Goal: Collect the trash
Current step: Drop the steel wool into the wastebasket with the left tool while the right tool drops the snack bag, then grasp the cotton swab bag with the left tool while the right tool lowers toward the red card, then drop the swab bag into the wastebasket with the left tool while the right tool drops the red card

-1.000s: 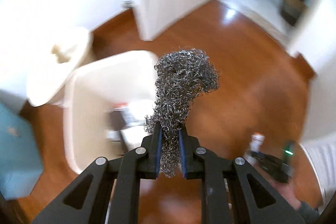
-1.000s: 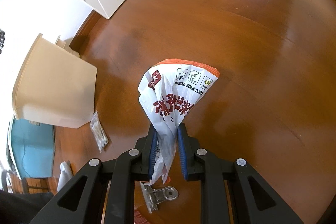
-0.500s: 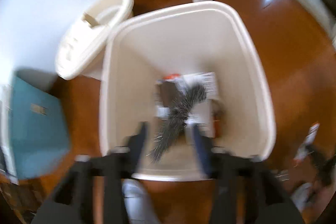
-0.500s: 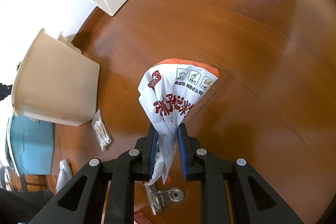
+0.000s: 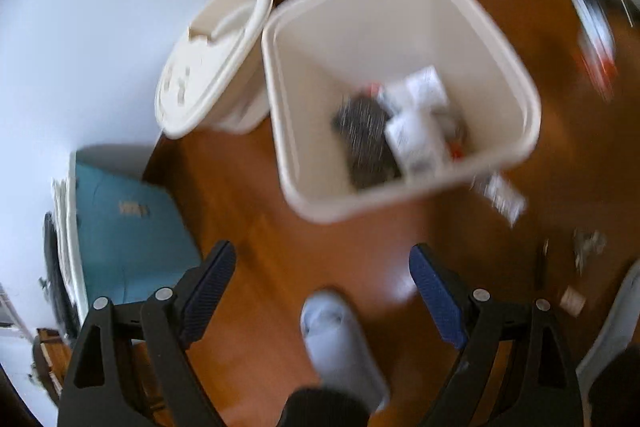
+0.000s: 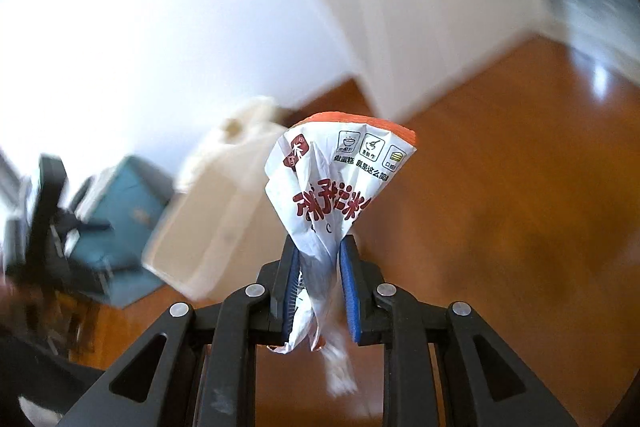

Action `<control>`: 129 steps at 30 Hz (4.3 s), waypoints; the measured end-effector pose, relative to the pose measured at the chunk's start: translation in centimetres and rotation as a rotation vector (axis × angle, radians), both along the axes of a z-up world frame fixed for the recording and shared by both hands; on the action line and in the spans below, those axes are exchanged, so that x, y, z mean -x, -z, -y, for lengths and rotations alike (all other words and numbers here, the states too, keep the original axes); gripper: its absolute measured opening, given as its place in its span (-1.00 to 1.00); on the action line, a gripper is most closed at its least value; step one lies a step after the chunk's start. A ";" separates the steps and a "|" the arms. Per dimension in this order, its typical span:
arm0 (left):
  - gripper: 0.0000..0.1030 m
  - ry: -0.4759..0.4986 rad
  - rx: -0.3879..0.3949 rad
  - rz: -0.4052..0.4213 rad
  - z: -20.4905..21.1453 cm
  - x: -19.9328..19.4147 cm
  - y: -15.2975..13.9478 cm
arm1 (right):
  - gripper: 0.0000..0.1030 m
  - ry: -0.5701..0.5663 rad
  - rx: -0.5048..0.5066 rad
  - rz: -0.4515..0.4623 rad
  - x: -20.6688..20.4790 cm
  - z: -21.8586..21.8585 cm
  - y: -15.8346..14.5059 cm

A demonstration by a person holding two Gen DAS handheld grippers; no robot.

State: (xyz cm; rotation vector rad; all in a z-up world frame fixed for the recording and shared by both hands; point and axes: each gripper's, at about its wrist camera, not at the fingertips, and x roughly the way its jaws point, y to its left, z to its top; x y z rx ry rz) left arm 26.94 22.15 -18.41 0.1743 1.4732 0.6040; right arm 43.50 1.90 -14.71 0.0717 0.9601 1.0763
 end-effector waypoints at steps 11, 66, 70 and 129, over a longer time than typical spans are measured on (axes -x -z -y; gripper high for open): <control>0.74 0.057 0.005 -0.140 0.1 2.6 2.9 | -0.54 -0.280 0.102 -0.007 4.2 -14.5 0.9; 0.21 -0.679 0.450 0.234 6.0 -8.2 29.2 | 0.60 -0.630 0.624 0.220 27.6 12.8 18.5; -0.80 -0.639 0.496 0.254 5.7 -7.3 28.8 | 0.60 -0.587 0.645 0.192 26.8 12.9 19.2; 0.70 -0.191 0.388 0.252 -4.4 -1.5 0.5 | -0.40 -0.205 0.152 0.182 11.7 3.6 2.4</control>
